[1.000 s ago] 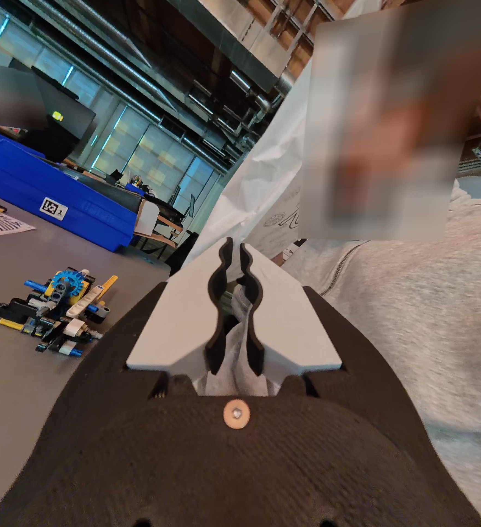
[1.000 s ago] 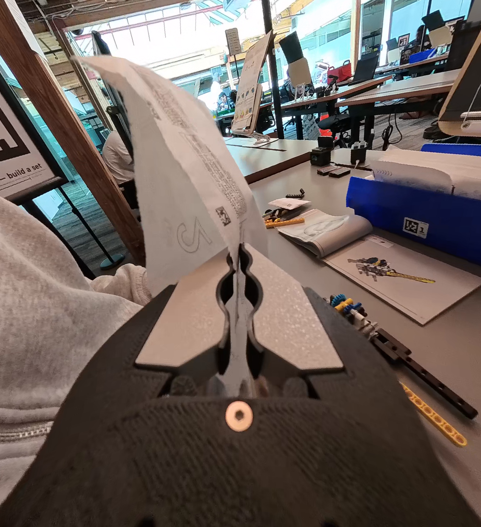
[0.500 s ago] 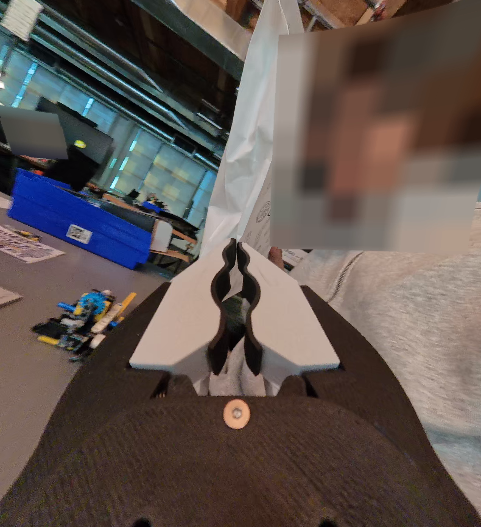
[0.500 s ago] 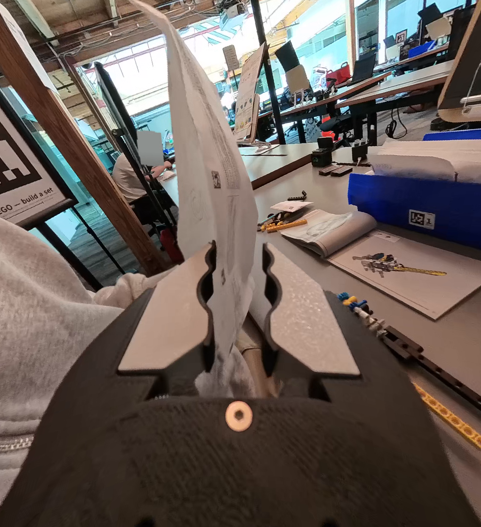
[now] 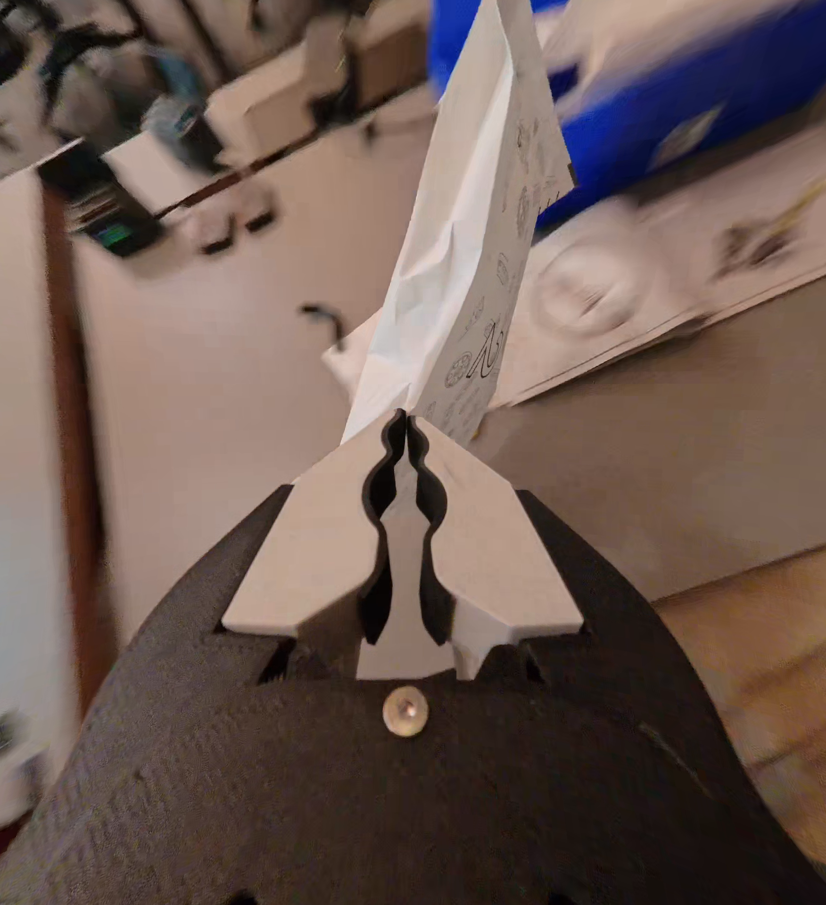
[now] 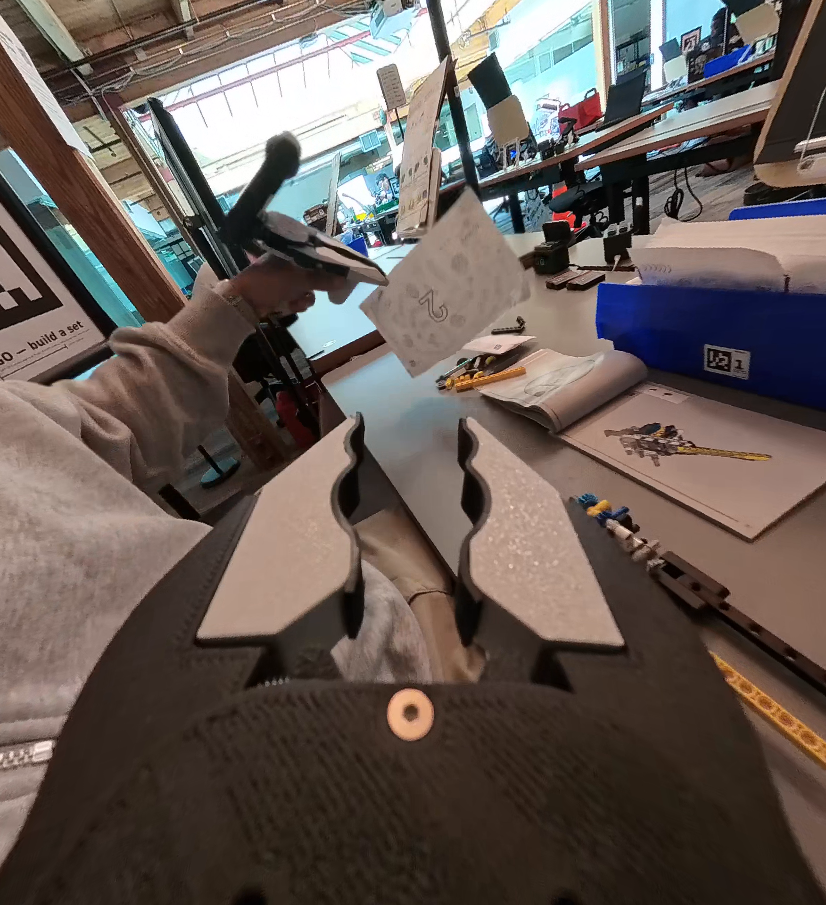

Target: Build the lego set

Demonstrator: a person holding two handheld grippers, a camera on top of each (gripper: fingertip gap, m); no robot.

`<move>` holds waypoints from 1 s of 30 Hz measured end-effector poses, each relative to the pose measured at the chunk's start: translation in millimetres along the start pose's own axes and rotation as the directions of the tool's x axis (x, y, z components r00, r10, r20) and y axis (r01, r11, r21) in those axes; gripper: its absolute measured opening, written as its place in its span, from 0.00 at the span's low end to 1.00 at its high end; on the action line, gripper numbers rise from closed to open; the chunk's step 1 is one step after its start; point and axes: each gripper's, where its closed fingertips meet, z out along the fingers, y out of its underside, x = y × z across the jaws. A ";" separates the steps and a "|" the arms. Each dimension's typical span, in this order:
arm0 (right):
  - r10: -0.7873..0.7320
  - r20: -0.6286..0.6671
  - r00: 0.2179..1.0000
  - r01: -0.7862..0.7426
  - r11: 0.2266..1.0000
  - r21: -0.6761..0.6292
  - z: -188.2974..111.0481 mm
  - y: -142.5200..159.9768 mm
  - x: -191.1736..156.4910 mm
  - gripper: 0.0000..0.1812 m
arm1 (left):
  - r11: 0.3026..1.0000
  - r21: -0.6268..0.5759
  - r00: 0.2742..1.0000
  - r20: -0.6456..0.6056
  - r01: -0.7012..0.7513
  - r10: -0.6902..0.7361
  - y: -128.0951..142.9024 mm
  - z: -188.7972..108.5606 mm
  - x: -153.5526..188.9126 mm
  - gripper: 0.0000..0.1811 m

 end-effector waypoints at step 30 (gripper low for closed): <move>0.037 0.007 0.999 -0.037 0.999 -0.004 1.9 8.0 9.7 0.20 | 0.944 0.267 0.946 0.203 0.193 -0.251 -24.8 -28.5 -65.0 0.00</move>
